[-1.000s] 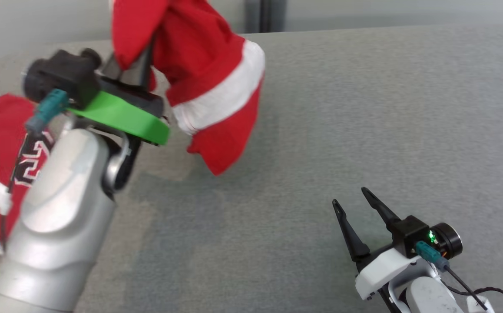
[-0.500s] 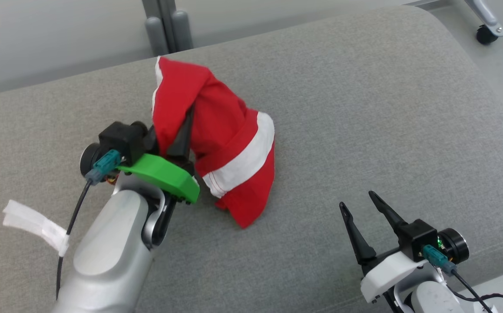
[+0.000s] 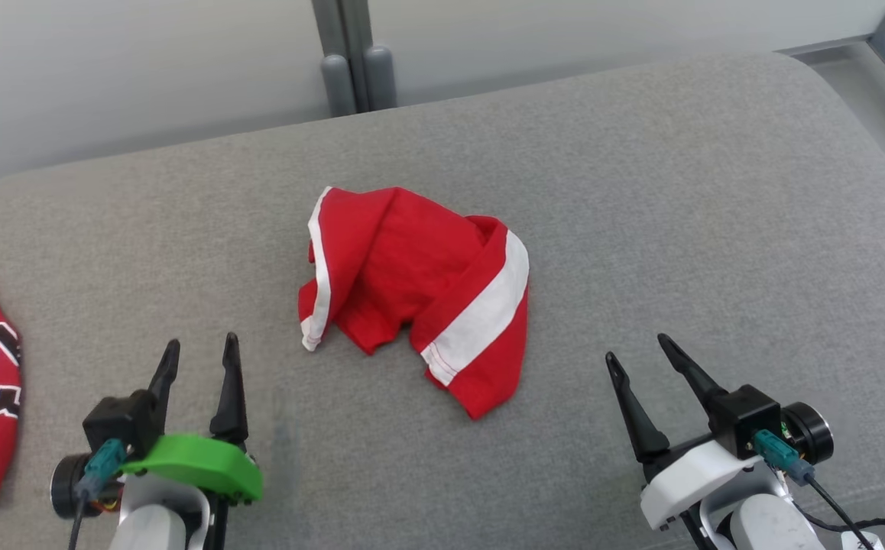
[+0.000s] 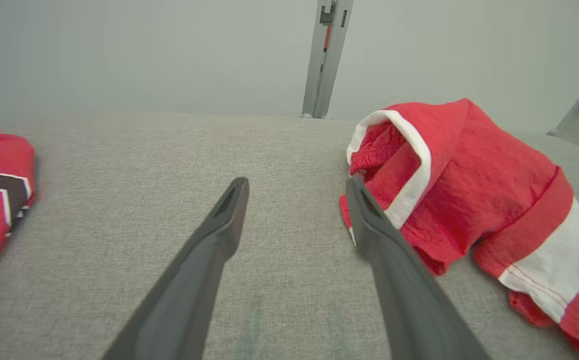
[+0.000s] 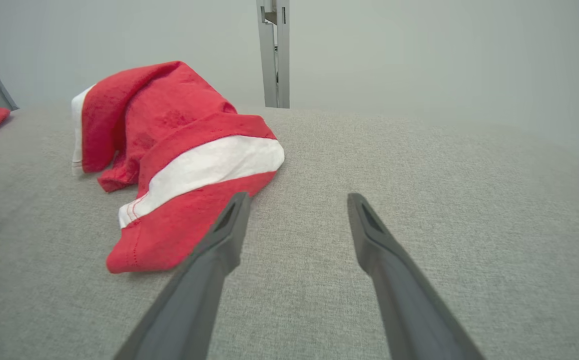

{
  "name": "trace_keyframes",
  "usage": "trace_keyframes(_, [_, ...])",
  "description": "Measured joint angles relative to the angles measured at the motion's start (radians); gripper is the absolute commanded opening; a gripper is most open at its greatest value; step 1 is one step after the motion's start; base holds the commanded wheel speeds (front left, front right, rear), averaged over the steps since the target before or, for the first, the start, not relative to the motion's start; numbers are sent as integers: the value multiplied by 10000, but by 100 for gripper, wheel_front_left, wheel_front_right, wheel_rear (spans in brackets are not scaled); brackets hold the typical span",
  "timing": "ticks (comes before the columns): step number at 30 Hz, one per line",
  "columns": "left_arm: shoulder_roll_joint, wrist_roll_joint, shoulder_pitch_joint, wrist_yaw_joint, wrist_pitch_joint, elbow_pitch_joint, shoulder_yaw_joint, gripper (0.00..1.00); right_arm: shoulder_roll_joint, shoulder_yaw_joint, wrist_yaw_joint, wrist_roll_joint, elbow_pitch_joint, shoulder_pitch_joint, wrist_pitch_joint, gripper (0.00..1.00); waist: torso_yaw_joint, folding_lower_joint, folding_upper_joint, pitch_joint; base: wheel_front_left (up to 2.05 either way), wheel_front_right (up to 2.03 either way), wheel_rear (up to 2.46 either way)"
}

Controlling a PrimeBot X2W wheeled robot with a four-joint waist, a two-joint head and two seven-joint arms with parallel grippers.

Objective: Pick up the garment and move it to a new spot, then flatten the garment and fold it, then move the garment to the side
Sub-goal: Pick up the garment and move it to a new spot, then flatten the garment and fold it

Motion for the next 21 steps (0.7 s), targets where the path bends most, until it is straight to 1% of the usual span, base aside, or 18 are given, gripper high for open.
trace_keyframes(3, [-163, 232, 612, 0, -2, -295, 460, 100, 0, -71, 0, 38, -10, 74, 0, 100, 286, 0, 0, -130, 0, 0, 0])
trace_keyframes(7, [-311, 405, 1447, -2, 0, -550, 686, 100, 8, -2, 0, 77, 17, 168, 0, 100, 584, 0, 0, -380, 0, 0, 0])
trace_keyframes(14, [-453, 401, 2412, -10, -2, -978, 704, 100, 4, 13, 0, 82, 73, 420, 0, 100, 920, 0, 0, -773, 0, 0, 0])
trace_keyframes(21, [-495, 121, 2419, -12, -2, -1041, 376, 100, 2, 314, 0, 58, 213, 539, 0, 100, 1245, 0, 0, -806, 0, 0, 0])
